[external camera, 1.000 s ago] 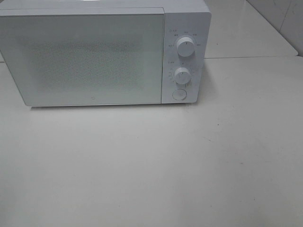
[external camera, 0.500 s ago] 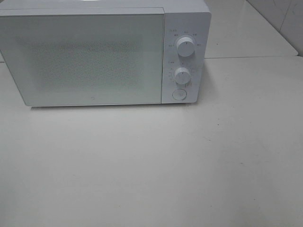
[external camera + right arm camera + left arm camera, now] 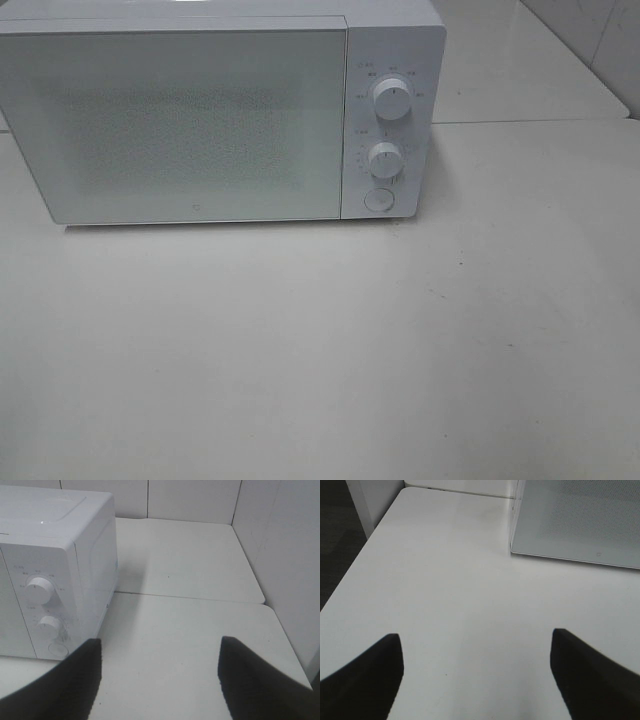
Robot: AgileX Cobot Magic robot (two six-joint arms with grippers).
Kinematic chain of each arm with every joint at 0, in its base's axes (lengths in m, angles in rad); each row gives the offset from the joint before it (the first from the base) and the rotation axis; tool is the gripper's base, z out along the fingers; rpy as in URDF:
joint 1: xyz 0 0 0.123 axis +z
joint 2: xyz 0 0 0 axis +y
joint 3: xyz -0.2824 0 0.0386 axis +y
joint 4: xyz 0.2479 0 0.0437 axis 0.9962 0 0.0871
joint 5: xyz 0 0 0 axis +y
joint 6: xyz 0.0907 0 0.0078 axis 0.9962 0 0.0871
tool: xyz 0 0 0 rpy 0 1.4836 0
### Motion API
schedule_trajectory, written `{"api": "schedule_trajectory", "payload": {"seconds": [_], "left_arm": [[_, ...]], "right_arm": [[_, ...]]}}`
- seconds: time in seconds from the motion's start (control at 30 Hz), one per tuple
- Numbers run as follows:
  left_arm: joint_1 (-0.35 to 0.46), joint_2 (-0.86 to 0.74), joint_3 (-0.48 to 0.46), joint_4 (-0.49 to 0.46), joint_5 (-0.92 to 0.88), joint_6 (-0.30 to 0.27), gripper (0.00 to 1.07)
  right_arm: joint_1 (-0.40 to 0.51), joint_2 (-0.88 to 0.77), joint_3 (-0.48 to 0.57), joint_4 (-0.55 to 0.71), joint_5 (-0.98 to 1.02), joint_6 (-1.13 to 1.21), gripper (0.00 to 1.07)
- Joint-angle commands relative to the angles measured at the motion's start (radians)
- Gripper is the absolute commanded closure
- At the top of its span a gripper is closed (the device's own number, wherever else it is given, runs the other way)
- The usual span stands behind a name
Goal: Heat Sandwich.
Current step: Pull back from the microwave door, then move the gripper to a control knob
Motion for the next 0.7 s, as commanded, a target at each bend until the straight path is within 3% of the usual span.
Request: {"api": "schedule_trajectory", "payload": {"seconds": [0.03, 0.7], "left_arm": [[0.001, -0.024, 0.002, -0.007, -0.006, 0.0, 0.3], [0.001, -0.024, 0.002, -0.007, -0.006, 0.0, 0.3]], "right_arm": [[-0.003, 0.072, -0.01, -0.009, -0.116, -0.007, 0.41], [-0.003, 0.454, -0.01, -0.009, -0.649, 0.005, 0.42]]}}
